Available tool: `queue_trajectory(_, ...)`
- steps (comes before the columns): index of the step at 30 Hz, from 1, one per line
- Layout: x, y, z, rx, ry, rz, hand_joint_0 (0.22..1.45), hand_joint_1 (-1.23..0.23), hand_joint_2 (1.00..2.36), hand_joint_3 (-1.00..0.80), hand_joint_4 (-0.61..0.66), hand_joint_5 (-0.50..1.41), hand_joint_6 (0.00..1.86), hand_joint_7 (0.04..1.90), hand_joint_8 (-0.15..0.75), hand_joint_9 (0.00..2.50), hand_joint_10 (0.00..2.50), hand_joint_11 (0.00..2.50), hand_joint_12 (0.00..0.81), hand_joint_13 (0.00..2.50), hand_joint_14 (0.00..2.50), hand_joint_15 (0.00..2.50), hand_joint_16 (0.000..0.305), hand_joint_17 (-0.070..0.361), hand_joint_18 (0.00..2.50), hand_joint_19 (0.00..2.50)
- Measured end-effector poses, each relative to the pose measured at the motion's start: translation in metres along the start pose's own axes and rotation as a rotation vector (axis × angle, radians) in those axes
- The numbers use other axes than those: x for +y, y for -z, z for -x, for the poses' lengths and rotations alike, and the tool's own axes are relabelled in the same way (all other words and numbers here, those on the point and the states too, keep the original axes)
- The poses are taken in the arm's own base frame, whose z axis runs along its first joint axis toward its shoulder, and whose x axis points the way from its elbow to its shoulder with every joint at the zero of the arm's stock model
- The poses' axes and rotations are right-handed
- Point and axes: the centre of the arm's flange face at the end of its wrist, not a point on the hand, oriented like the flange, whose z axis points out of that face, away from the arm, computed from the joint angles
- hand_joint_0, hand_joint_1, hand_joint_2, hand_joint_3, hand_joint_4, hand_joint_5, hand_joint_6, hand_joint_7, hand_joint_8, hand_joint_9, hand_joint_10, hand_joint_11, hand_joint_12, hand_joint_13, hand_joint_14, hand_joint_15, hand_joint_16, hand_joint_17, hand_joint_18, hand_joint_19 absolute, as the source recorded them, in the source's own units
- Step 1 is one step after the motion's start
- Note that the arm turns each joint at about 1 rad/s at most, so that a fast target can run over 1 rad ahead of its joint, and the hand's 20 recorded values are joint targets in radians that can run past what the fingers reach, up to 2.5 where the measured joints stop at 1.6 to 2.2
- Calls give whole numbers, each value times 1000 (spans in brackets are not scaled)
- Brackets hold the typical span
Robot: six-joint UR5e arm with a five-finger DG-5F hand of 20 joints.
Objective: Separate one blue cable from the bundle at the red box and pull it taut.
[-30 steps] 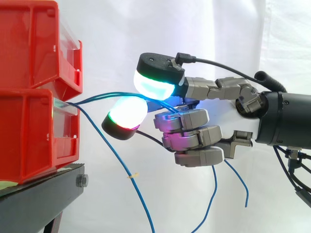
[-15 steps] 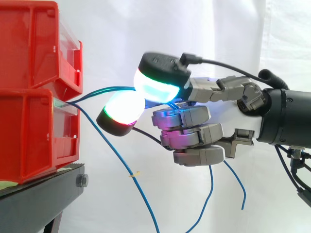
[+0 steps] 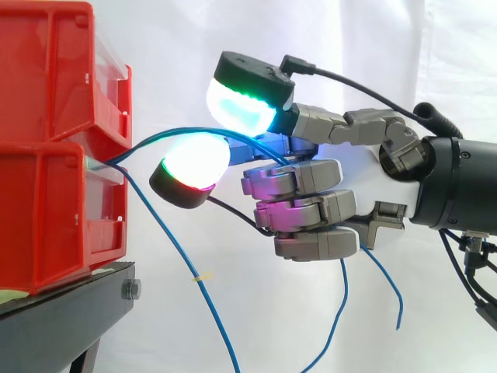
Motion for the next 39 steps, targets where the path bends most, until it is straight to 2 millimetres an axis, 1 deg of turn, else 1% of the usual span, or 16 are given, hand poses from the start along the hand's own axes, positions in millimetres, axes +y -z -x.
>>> queue_trajectory(2,0,0,-1,1,1,1,669,-697,1020,-151,40,-188,957,828,277,710,2500,1062,342,966,2500,1203,37,84,1479,1850)
queue_trajectory(6,1,0,-3,4,1,1,683,-746,1020,-138,-3,-189,959,851,275,703,2500,1041,333,965,2500,1206,38,86,1473,1852)
queue_trajectory(7,1,0,-3,5,2,0,701,-781,1021,-136,-30,-189,959,885,273,706,2500,1032,339,964,2500,1220,38,86,1471,1852)
queue_trajectory(15,-1,2,-7,13,12,-13,761,-846,1020,-178,-98,-188,968,937,266,720,2500,1054,328,964,2500,1211,37,83,1445,1875)
queue_trajectory(16,-1,2,-7,14,14,-14,774,-859,1020,-197,-101,-189,966,962,259,727,2500,1047,335,965,2500,1218,37,82,1441,1871)
queue_trajectory(17,-1,2,-7,14,16,-14,788,-872,1019,-230,-96,-189,970,943,261,743,2500,1054,323,963,2500,1223,37,82,1437,1855)
queue_trajectory(18,-1,2,-7,15,17,-15,802,-884,1016,-285,-86,-190,969,923,259,752,2500,1050,330,964,2500,1227,36,81,1432,1849)
queue_trajectory(21,-1,2,-8,15,21,-16,819,-896,1011,-368,-75,-188,965,901,252,765,2500,1057,319,966,2500,1241,36,80,1428,1845)
queue_trajectory(23,-1,3,-8,16,22,-16,827,-913,1002,-468,-27,-187,959,895,247,769,2500,1075,326,975,2500,1241,36,80,1434,1831)
queue_trajectory(24,-1,3,-9,17,23,-18,829,-904,1000,-500,-20,-186,958,894,253,771,2500,1068,326,974,2500,1267,36,81,1434,1838)
queue_trajectory(27,-2,4,-11,22,25,-25,778,-894,1000,-500,20,-182,953,882,253,798,2500,1077,319,991,2500,1292,37,83,1460,1803)
queue_trajectory(28,-2,4,-12,23,26,-27,725,-882,1000,-500,38,-179,951,853,253,811,2500,1088,321,998,2500,1281,37,84,1460,1821)
queue_trajectory(31,-2,5,-14,27,27,-30,653,-846,1000,-500,52,-175,947,850,255,820,2500,1089,322,999,2500,1281,37,83,1457,1822)
queue_trajectory(36,-2,5,-15,26,27,-29,619,-782,1000,-500,62,-173,941,846,250,829,2500,1100,323,1002,2500,1256,37,83,1452,1821)
queue_trajectory(37,-2,5,-15,26,27,-28,607,-707,1000,-500,59,-172,939,849,251,840,2500,1105,323,1003,2500,1257,38,85,1453,1824)
queue_trajectory(39,-2,5,-15,26,27,-27,601,-652,1000,-500,56,-167,931,867,250,852,2500,1110,326,1009,2500,1246,37,83,1449,1824)
